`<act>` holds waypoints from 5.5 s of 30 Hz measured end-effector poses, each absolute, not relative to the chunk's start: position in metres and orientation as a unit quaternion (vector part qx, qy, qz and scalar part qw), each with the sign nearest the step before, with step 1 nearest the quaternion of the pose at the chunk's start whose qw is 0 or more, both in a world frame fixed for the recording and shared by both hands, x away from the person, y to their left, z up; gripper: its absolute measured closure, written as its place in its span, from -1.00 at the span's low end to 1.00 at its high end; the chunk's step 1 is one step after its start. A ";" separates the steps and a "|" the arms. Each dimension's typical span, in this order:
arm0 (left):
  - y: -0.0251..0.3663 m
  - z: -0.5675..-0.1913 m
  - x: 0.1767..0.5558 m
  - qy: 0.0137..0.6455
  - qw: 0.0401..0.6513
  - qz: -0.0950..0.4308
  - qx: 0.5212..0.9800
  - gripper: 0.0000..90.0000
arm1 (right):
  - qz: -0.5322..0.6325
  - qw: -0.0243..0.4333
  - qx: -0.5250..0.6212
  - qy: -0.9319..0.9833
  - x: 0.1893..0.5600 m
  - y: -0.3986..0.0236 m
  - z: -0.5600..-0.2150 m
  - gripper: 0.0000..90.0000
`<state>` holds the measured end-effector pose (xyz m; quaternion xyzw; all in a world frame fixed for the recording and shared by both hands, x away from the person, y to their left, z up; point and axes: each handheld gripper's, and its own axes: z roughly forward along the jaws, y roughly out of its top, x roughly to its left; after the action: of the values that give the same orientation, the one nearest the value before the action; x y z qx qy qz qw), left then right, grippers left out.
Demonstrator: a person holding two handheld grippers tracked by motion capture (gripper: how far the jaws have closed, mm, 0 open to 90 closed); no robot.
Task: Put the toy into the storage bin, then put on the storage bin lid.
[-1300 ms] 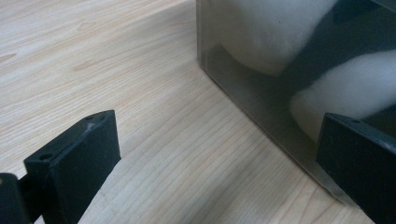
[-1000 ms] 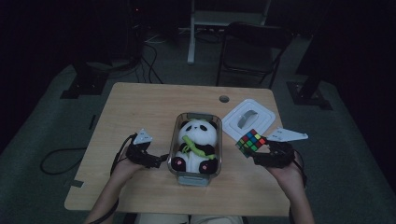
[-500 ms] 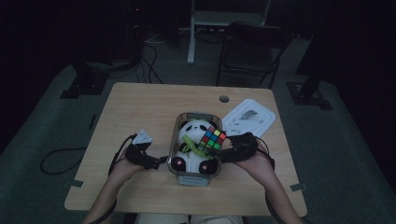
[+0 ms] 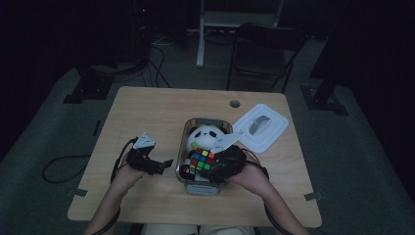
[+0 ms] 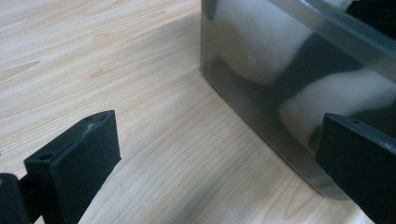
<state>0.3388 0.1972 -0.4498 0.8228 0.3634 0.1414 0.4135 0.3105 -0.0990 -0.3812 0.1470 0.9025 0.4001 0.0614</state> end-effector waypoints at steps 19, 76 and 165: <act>0.160 -0.383 0.320 0.273 0.463 0.115 0.835 -0.98 | 0.421 0.024 0.161 0.892 0.314 -0.108 -0.374 -0.34; 0.104 -0.404 0.319 0.152 0.359 0.046 0.920 1.00 | 0.374 0.025 0.222 0.900 0.323 -0.096 -0.399 1.00; 0.232 -0.471 0.337 0.338 0.434 0.137 0.824 -0.99 | 0.380 0.209 0.574 0.694 0.379 -0.261 -0.462 -0.73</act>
<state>0.3374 0.2322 -0.4710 0.8239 0.3378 0.1374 0.4339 0.3787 -0.2612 -0.4617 0.5739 0.6944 0.3802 0.2094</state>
